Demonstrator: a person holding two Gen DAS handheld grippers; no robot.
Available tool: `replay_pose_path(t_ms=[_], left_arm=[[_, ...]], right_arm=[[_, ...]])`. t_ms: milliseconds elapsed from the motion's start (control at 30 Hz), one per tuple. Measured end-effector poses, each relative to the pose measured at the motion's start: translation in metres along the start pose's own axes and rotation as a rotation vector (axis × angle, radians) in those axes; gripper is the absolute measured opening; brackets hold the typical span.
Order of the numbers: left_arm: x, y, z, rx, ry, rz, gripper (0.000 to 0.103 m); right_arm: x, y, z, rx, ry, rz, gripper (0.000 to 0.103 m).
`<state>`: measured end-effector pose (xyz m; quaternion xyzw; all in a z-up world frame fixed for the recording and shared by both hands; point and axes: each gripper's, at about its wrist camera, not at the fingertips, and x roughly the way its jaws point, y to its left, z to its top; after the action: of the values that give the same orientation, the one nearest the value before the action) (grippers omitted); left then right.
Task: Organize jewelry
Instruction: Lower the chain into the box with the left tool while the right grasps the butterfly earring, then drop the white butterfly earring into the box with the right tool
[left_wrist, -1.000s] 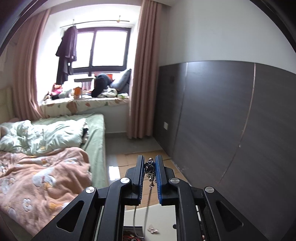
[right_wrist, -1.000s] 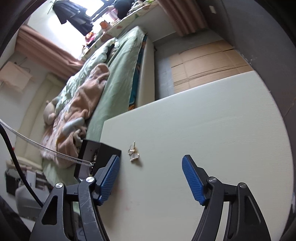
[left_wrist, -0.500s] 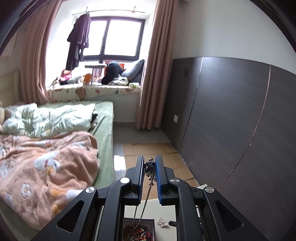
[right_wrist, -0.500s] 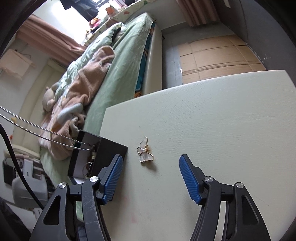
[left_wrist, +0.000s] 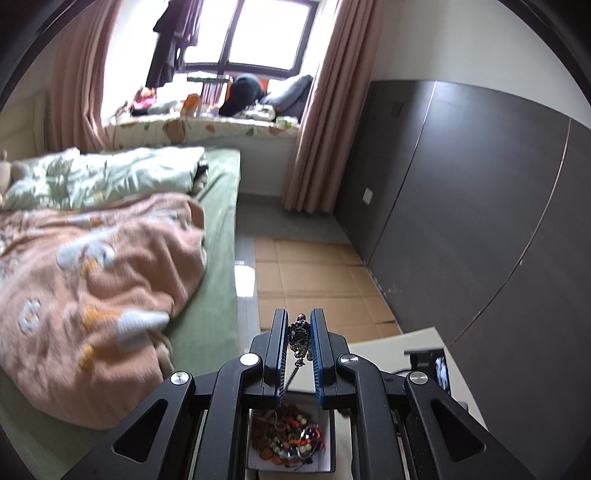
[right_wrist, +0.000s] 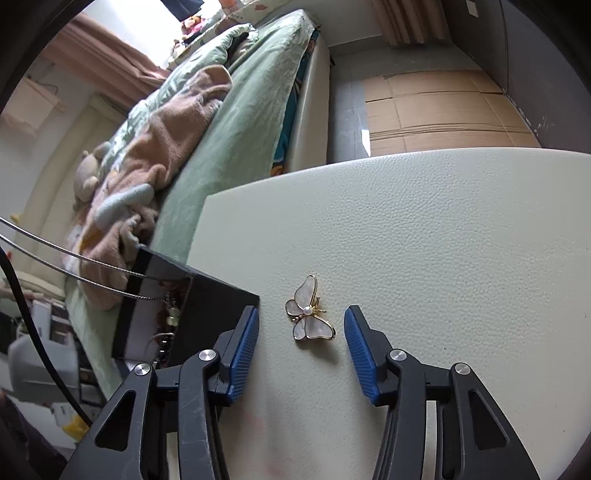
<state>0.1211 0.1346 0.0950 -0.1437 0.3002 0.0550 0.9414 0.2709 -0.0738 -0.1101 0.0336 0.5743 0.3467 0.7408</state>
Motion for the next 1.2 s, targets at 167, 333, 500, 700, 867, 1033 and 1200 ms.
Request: replay_pose_path(t_ms=[167,333,500,700,867,1033,1200], left_arm=[[0.018,0.006,-0.020,-0.030,0.063,-0.009,0.013],[0.039,0.009,-0.040,-0.068,0.131,0.009,0.013],[0.058,0.015,-0.060,-0.119,0.196,0.014,0.013],[0.072,0.016,-0.080,-0.144,0.287,0.031,0.022],[0.053,0.025,-0.090,-0.190,0.240,0.025,0.066],[0.034,0.038,-0.097,-0.220,0.232,0.042,0.066],[0.016,0.056,-0.104,-0.249,0.224,0.082,0.066]], right_arm=[[0.003,0.009,0.000,-0.049,-0.023,-0.051,0.049],[0.005,0.012,-0.001,-0.090,-0.004,-0.100,0.013],[-0.004,0.007,-0.003,-0.074,-0.001,-0.074,0.013],[-0.027,0.007,-0.001,-0.049,-0.059,-0.019,0.013],[-0.050,0.014,0.000,-0.027,-0.126,0.058,0.013],[-0.058,0.036,-0.004,-0.038,-0.158,0.143,0.013],[-0.053,0.064,-0.011,-0.063,-0.154,0.206,0.013]])
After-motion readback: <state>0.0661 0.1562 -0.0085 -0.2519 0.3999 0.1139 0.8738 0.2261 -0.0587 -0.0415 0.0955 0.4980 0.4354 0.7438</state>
